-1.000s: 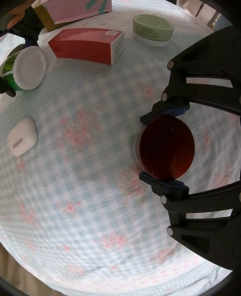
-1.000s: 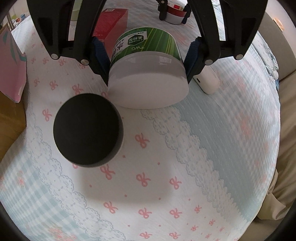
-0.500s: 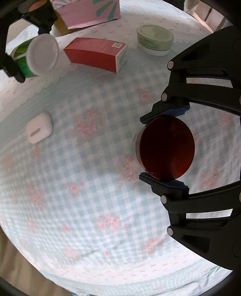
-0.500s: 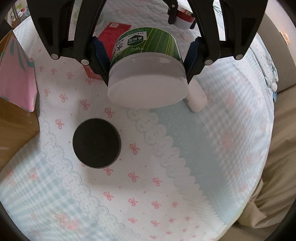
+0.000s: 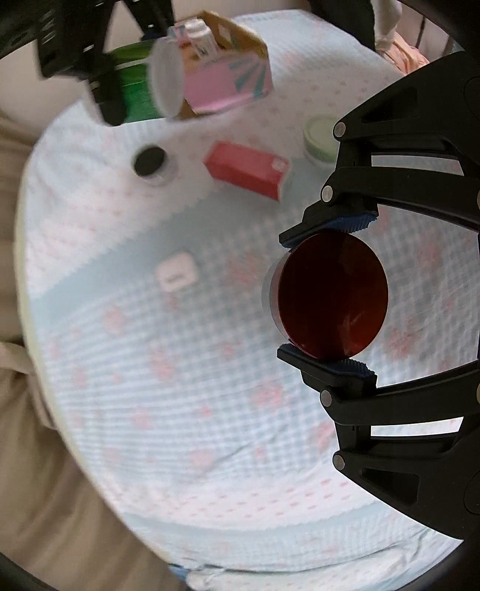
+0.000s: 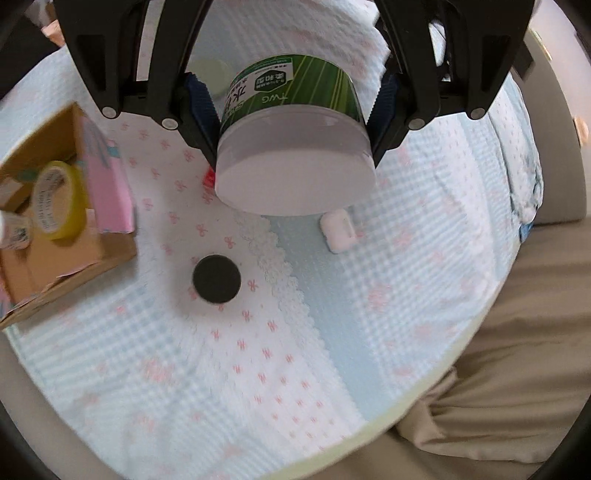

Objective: Organize rigid objects
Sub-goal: 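Grasp the red-capped jar with the left tool while the right tool grasps the green-striped jar, then lower both jars into the cardboard box and open both tools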

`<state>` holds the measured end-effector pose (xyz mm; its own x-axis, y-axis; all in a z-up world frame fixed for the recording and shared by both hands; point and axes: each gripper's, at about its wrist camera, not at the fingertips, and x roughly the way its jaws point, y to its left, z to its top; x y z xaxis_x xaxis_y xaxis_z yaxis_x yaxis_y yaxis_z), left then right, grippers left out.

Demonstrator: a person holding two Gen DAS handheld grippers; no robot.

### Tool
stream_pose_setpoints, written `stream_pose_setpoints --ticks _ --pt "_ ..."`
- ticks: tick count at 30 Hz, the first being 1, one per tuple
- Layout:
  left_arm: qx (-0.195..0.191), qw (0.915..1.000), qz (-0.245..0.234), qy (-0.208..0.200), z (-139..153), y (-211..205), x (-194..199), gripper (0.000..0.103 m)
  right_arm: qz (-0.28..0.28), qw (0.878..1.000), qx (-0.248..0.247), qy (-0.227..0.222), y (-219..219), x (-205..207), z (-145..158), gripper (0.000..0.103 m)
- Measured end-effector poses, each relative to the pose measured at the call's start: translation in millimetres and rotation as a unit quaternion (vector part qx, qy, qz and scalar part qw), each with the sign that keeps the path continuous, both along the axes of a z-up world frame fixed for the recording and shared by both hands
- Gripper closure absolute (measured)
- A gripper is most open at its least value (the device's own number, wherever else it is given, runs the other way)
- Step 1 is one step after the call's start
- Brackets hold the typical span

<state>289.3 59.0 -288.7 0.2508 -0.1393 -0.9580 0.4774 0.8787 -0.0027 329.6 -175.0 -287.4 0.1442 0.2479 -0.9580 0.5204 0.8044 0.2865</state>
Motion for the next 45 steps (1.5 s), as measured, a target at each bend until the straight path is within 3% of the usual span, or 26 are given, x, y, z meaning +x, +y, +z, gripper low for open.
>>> stream_pose_setpoints --ticks 8,13,18,23,29,35,45 --pt "-0.027 0.9988 -0.023 -0.034 74.3 -46.0 -13.4 0.053 0.048 0.997 -0.035 -0.041 -37.5 -44.7 76.7 0.036" --pt "-0.046 0.9977 -0.029 -0.041 105.8 -85.9 -30.1 0.053 0.062 0.996 -0.045 -0.055 -79.0 -75.6 112.7 0.036" --pt "-0.066 0.9965 -0.016 -0.05 133.4 -139.8 -46.8 0.053 0.08 0.993 -0.058 -0.06 -133.5 -103.5 136.4 0.036" --pt "-0.081 0.9954 0.022 -0.047 141.7 -195.8 -59.5 0.053 0.104 0.99 -0.075 -0.054 -192.1 -124.8 143.9 0.036" --pt "-0.085 0.995 0.046 -0.025 124.2 -266.1 -71.6 0.053 0.111 0.991 -0.067 -0.037 -270.2 -141.9 124.7 0.036" --pt "-0.077 0.9956 0.052 0.008 86.8 -325.6 -77.2 0.053 0.104 0.993 -0.053 -0.019 -330.1 -148.8 93.0 0.036" --pt "-0.043 0.9963 0.036 0.065 6.7 -404.4 -61.7 0.053 0.107 0.994 -0.014 0.012 -376.5 -131.4 15.6 0.036"
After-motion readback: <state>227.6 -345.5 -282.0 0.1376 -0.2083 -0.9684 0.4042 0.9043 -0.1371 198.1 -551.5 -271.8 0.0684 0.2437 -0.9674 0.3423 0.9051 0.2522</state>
